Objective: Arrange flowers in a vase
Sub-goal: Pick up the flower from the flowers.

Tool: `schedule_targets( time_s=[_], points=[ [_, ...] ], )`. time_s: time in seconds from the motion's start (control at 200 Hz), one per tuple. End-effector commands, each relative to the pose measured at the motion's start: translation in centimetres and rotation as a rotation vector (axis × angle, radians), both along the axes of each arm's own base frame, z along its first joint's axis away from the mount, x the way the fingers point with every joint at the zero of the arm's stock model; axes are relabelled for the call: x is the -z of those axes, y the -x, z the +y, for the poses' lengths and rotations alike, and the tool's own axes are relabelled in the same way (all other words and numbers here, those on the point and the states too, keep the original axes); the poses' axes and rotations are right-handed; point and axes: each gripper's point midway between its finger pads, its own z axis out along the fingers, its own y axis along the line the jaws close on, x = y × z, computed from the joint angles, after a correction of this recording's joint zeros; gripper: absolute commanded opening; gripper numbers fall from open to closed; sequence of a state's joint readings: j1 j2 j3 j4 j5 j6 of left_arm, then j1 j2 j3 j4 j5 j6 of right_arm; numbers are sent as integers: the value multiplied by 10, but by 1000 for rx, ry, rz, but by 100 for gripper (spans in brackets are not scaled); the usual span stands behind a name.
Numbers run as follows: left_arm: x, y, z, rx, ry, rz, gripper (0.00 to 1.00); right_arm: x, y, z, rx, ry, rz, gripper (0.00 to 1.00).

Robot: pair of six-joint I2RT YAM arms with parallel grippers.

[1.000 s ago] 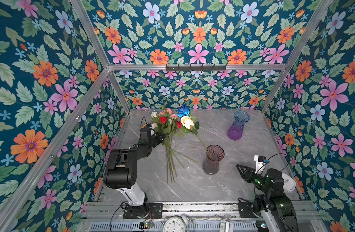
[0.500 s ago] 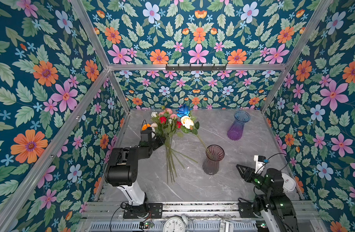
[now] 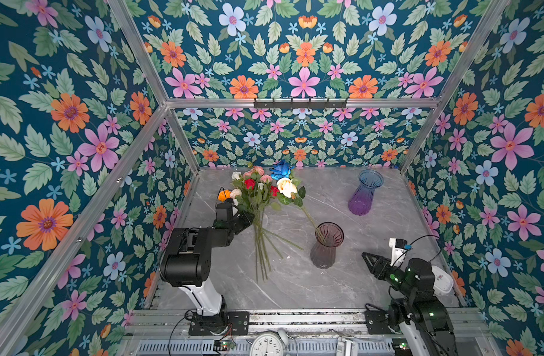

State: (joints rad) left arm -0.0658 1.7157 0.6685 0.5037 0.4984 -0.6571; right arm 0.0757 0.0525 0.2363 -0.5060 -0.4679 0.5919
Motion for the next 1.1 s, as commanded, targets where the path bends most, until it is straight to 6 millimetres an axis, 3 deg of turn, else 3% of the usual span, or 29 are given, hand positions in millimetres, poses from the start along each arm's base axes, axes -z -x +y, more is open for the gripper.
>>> schedule_targets(
  time_s=[0.0, 0.34, 0.515, 0.62, 0.795, 1.095],
  points=[
    [2, -1, -3, 5, 15, -7, 20, -3, -2, 0, 2, 0, -19, 43],
    [10, 0, 0, -8, 2, 11, 19, -3, -2, 0, 1, -1, -18, 43],
    [7, -3, -3, 1, 15, 3, 0, -3, -3, 0, 2, 0, -17, 43],
    [0, -4, -4, 6, 20, -13, 0, -4, -3, 0, 2, 0, -17, 44],
    [-30, -7, 2, 8, -43, -59, 0, -2, -3, 0, 1, 1, -11, 44],
    [-113, 4, 34, -40, -323, -153, 0, -3, -4, 0, 1, -1, -11, 44]
  ],
)
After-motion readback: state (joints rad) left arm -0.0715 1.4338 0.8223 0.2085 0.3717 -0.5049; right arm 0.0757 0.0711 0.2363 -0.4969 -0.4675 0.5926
